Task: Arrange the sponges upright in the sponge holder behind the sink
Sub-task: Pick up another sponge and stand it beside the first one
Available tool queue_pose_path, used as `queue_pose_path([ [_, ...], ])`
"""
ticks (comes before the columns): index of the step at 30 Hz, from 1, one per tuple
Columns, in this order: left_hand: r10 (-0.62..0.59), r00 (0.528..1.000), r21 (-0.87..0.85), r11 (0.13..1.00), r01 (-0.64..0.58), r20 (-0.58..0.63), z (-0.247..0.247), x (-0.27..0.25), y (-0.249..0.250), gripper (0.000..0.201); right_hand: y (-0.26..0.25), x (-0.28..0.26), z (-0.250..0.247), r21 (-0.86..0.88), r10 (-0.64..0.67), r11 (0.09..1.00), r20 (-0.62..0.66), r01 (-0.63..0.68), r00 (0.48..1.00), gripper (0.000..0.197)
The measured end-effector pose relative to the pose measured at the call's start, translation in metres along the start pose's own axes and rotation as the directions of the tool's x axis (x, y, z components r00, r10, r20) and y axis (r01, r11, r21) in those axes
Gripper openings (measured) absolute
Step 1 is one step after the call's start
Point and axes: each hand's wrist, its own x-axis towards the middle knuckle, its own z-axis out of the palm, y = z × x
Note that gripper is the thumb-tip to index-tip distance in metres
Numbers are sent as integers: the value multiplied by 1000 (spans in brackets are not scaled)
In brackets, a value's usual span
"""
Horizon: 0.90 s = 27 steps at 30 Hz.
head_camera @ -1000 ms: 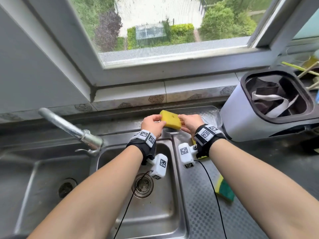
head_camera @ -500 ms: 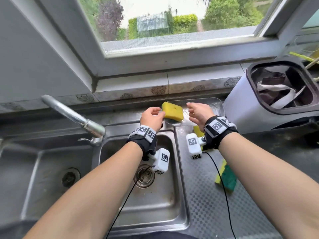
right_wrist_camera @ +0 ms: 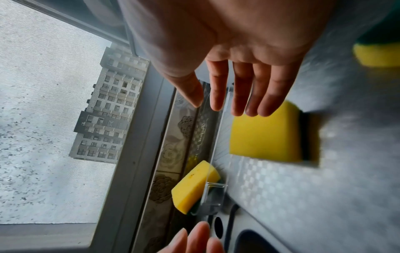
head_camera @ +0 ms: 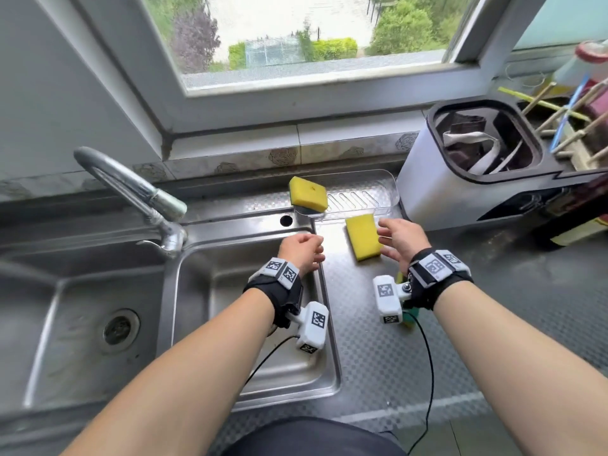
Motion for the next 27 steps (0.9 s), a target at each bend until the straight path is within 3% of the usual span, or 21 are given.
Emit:
queue_pose_path([
  [5,-86,992,-9,996,87,91,33,2,-9,7,17,3,-12,-14,-2,1000,-74,1,997,9],
  [10,-130,984,-39,990,136,123,66,5,-8,47,27,11,-16,-8,43,999,-25,-44,999,11],
  [14,-137,979,-138,978,158,152,73,3,-2,57,29,11,-14,36,59,998,45,-61,997,12],
  [17,-153,978,-97,981,168,143,65,2,3,67,24,10,-20,57,36,998,26,-37,999,8],
  [20,-168,974,19,986,167,154,55,-2,20,51,16,12,-24,0,-8,1000,32,8,999,8],
  [23,-91,986,98,992,78,139,49,-1,34,36,0,13,-19,-7,-60,998,89,61,994,16],
  [27,9,997,13,1000,-10,76,39,7,49,26,-26,13,-2,64,-125,991,99,119,987,15],
])
